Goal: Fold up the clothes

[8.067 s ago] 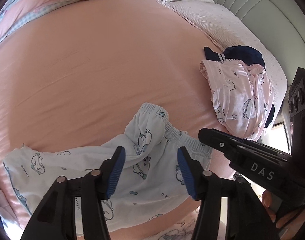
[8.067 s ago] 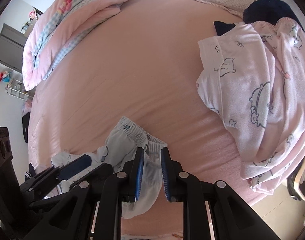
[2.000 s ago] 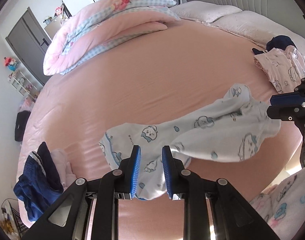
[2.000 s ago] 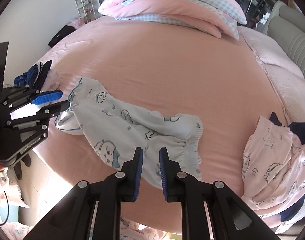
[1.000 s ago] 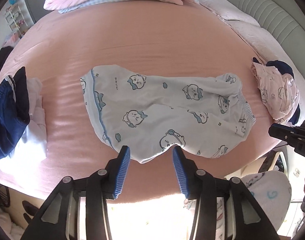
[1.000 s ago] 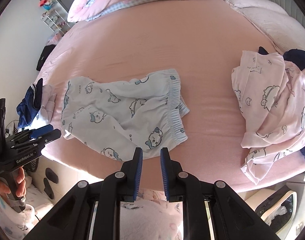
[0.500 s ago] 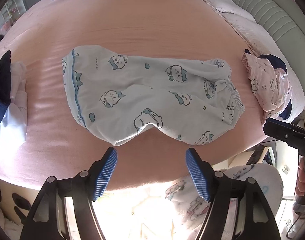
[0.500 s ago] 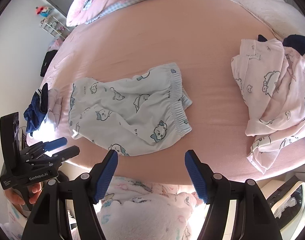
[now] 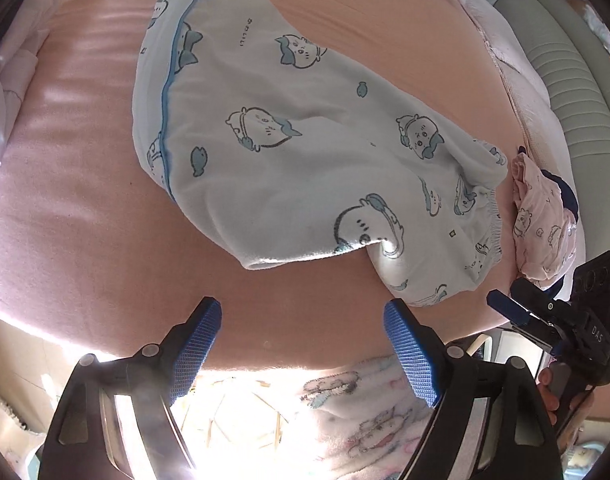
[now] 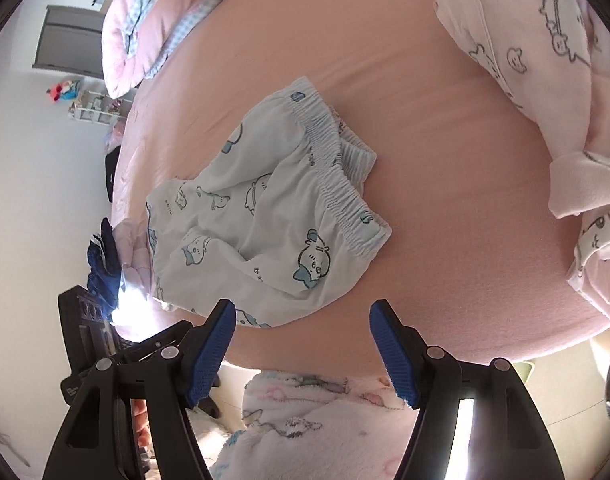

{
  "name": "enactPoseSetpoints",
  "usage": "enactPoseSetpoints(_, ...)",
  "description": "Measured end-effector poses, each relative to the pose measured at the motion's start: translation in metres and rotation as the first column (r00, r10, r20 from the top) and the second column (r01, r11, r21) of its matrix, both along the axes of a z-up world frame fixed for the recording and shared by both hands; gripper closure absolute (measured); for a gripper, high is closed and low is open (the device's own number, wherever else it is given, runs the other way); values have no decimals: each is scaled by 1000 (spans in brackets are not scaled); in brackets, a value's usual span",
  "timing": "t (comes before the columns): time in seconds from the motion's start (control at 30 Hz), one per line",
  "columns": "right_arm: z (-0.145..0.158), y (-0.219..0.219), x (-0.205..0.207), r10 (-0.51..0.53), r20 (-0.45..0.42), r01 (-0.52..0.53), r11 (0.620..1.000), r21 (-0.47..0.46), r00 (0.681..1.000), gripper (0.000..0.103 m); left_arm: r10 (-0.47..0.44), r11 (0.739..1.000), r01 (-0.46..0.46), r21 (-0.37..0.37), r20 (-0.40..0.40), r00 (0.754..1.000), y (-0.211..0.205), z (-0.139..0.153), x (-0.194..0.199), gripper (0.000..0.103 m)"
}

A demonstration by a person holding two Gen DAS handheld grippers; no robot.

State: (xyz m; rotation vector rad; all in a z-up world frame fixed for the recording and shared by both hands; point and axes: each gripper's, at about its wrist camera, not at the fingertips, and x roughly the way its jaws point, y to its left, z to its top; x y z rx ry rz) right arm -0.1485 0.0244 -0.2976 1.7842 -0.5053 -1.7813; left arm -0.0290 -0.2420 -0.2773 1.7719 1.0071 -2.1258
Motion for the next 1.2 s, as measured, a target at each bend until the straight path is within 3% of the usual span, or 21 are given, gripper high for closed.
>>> enactPoseSetpoints(0.37,-23,4,-9,-114,51,118,989,-94,992,34,143,986,-134,95,-97,985,-13,-3,7,20)
enactPoseSetpoints(0.7,-38,8,-14,-188,93,203,960,-194,978,34,252,961,-225,161,-177,951,-15,-1,17,20)
enactPoseSetpoints(0.9,-43,18,-13,-231,103,251,931,-266,967,34,329,917,-258,304,-210,921,-12,-8,25,20)
enactPoseSetpoints(1.03,-46,21,-13,-254,121,279,913,-297,960,35,393,887,-308,345,-211,895,-18,-14,28,20)
enactPoseSetpoints(1.1,-48,24,-12,-264,134,294,905,-309,955,37,408,883,-325,339,-212,888,-24,-12,29,20)
enactPoseSetpoints(1.2,-50,27,-12,-272,162,311,896,-318,949,53,414,885,-333,326,-219,884,-32,-5,27,20)
